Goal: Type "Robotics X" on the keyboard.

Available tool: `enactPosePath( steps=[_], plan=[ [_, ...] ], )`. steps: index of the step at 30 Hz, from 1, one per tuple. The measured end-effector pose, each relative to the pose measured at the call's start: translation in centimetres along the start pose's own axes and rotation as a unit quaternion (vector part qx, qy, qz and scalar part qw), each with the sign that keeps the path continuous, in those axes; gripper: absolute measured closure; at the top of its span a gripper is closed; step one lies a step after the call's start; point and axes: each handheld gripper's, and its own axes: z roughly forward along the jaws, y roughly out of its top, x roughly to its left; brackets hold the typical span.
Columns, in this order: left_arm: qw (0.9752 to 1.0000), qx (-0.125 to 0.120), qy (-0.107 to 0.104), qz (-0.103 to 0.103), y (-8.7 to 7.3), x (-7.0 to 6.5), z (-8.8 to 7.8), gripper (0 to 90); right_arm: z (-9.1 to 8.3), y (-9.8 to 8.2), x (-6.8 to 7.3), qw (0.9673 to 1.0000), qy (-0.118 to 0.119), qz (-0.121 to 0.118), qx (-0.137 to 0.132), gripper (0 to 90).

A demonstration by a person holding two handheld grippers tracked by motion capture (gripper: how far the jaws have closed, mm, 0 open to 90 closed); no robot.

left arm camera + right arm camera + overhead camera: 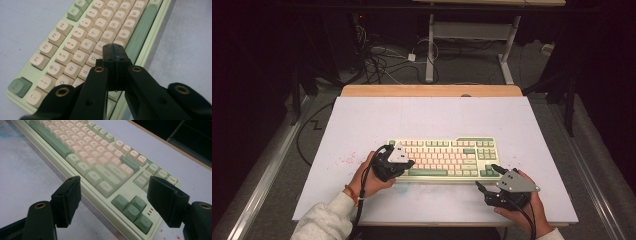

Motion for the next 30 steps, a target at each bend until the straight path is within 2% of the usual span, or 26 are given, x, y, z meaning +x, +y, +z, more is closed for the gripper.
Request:
enactPosePath(
  steps=[9, 13, 18, 30],
  plan=[
    [0.9999, 0.009, -0.008, 0.001, 0.8, 0.1, 1.4, 87.6, 0.2, -0.1, 0.1, 0.9999, -0.001, -0.009, 0.008, 27.5],
    [0.9996, 0.026, -0.004, 0.01, 1.1, 0.0, 2.0, 87.5, 0.3, -0.1, 0.2, 0.9999, 0.001, -0.011, 0.011, 27.6],
    [0.9994, 0.033, 0.001, 0.012, 1.1, 0.1, 2.4, 87.5, 0.3, -0.1, 0.2, 0.9998, 0.003, -0.014, 0.011, 27.6],
    [0.9995, 0.031, 0.003, 0.01, 1.1, 0.2, 2.6, 87.5, 0.4, -0.2, 0.3, 0.9998, 0.004, -0.014, 0.014, 27.7]
  ],
)
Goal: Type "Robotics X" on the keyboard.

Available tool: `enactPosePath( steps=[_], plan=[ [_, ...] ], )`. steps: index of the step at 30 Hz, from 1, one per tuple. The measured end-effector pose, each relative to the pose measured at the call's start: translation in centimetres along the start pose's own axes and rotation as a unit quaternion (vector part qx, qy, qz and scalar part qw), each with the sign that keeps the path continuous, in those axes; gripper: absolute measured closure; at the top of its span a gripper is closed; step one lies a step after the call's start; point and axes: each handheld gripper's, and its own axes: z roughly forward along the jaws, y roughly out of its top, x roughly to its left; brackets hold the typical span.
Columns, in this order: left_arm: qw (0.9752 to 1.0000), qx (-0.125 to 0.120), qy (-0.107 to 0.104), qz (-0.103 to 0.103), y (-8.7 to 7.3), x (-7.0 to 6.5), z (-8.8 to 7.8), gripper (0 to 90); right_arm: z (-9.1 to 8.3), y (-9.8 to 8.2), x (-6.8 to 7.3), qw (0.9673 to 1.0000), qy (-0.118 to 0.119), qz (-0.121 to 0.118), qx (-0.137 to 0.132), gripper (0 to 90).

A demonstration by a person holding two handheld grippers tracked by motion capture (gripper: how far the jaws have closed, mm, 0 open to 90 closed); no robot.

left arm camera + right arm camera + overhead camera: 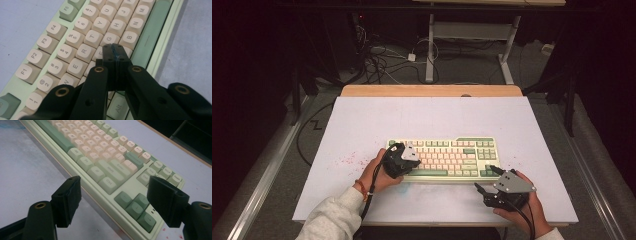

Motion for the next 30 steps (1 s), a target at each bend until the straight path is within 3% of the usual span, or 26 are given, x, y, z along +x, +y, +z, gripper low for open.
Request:
enactPosePath(
  steps=[6, 10, 30],
  plan=[
    [1.0, 0.008, -0.004, 0.002, -0.1, 0.0, 0.2, 87.5, 0.0, -0.1, 0.0, 1.0, 0.002, -0.002, 0.001, 27.5],
    [0.9999, 0.006, 0.006, 0.009, -0.1, -0.2, 0.1, 87.6, -0.1, 0.0, 0.0, 1.0, 0.002, -0.003, -0.001, 27.3],
    [0.9991, -0.032, 0.027, 0.003, -0.4, 0.0, -1.6, 84.1, -0.2, 0.0, -0.1, 1.0, 0.0, -0.002, -0.004, 27.3]
  ],
)
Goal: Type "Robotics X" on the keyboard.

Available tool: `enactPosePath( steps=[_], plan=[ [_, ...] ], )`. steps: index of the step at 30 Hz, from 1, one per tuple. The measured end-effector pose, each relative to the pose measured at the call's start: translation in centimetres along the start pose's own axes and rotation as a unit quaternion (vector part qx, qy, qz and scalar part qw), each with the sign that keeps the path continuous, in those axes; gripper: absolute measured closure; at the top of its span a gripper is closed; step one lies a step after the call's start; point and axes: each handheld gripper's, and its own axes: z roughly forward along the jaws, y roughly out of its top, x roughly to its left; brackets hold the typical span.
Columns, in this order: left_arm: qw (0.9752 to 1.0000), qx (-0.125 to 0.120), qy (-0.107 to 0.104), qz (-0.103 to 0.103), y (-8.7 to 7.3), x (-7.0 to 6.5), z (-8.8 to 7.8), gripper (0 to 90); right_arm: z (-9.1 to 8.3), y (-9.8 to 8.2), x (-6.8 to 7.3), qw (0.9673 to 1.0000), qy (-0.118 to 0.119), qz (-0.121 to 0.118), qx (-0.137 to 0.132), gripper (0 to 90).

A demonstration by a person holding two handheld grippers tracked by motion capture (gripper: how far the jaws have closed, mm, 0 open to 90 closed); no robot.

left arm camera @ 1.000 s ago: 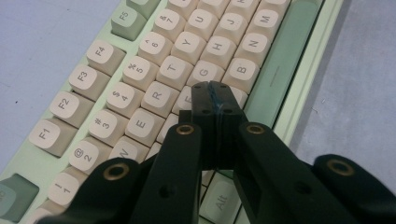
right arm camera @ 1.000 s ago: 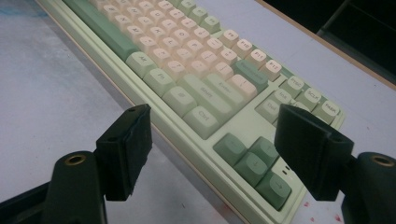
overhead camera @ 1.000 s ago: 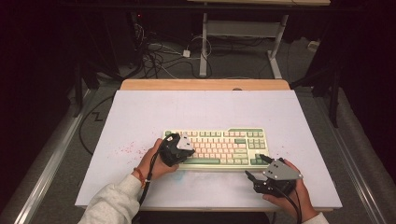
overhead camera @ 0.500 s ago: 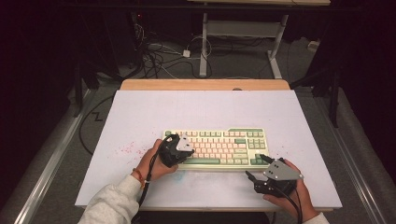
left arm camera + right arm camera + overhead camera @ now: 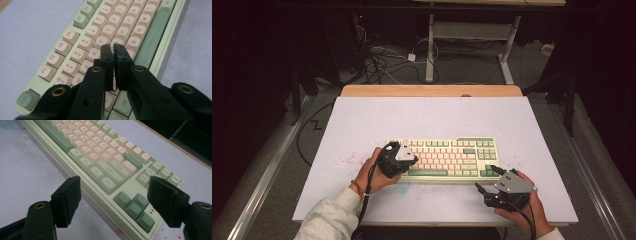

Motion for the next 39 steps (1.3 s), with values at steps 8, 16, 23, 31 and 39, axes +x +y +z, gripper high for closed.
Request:
enactPosePath(
  steps=[8, 16, 23, 31, 39],
  plan=[
    [0.9999, -0.01, 0.014, 0.002, -0.4, 0.2, -0.6, 74.0, 0.0, 0.0, 0.0, 1.0, 0.001, 0.002, 0.001, 27.3],
    [0.9976, -0.039, 0.057, 0.005, -0.8, -0.3, -1.5, 48.9, 0.0, 0.0, -0.1, 1.0, 0.003, 0.008, -0.001, 27.3],
    [0.9949, -0.066, 0.076, 0.011, -1.9, -0.7, -2.5, 34.6, 0.0, -0.1, -0.4, 0.9999, 0.002, 0.016, -0.002, 27.4],
    [0.9931, -0.075, 0.088, 0.019, -3.2, -0.6, -3.2, 27.3, 0.1, -0.1, -0.4, 0.9998, 0.001, 0.018, -0.002, 27.4],
    [0.9919, -0.075, 0.103, 0.003, -4.9, -0.5, -3.8, 19.8, 0.1, -0.1, -0.7, 0.9997, -0.003, 0.026, -0.003, 27.5]
  ],
)
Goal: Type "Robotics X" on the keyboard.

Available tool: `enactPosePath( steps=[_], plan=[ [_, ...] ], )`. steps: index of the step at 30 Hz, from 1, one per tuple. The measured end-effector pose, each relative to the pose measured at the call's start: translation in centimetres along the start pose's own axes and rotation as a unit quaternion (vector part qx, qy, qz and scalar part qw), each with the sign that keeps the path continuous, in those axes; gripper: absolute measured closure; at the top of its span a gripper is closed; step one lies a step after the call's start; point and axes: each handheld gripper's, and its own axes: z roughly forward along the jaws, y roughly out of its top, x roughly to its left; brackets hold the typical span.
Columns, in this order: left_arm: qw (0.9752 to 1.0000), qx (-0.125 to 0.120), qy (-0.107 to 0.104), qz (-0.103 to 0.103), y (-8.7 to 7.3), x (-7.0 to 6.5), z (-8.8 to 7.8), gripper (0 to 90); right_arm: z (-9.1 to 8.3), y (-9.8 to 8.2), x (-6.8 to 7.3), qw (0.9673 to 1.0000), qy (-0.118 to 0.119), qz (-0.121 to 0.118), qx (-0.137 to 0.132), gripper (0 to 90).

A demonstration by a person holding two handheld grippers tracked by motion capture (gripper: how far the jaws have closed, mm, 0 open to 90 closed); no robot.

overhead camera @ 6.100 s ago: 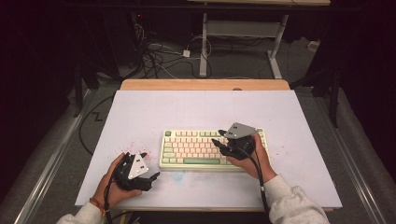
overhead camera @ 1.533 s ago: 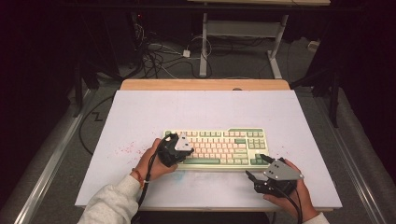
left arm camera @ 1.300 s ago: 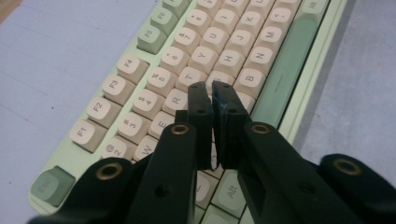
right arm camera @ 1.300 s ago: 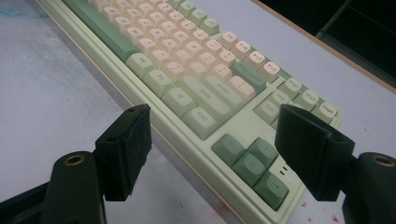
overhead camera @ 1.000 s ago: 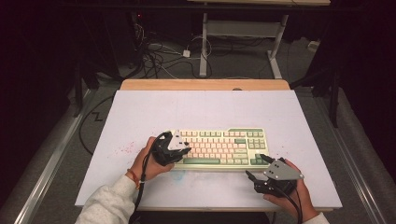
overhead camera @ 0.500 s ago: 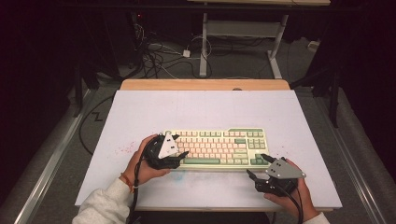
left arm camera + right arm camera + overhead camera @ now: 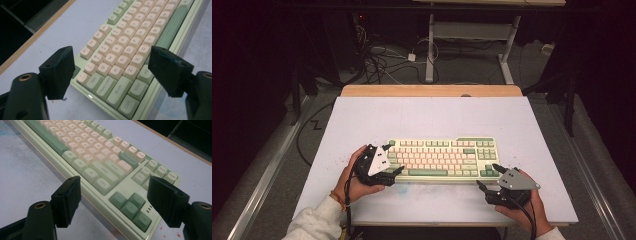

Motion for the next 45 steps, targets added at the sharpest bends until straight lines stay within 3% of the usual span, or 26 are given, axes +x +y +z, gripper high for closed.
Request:
enactPosePath(
  steps=[16, 26, 34, 40, 45],
  plan=[
    [0.9993, 0.026, 0.0, -0.027, -3.4, -0.6, -1.4, 18.2, 0.5, 0.6, -0.2, 1.0, 0.001, 0.005, -0.003, 27.6],
    [0.9983, 0.042, -0.015, -0.036, -5.0, -0.9, -1.6, 19.6, 0.9, 0.9, -0.1, 1.0, 0.002, 0.004, -0.004, 27.6],
    [0.9968, 0.049, -0.029, -0.057, -5.7, -0.5, -1.9, 23.7, 1.3, 1.2, 0.2, 1.0, 0.007, -0.002, -0.003, 27.6],
    [0.9952, 0.058, -0.04, -0.067, -6.0, -0.3, -1.9, 34.2, 1.7, 1.5, 0.5, 0.9999, 0.011, -0.006, -0.003, 27.6],
    [0.9933, 0.065, -0.049, -0.082, -6.1, 0.0, -1.9, 55.6, 2.0, 1.8, 0.8, 0.9998, 0.015, -0.01, -0.006, 27.5]
  ],
)
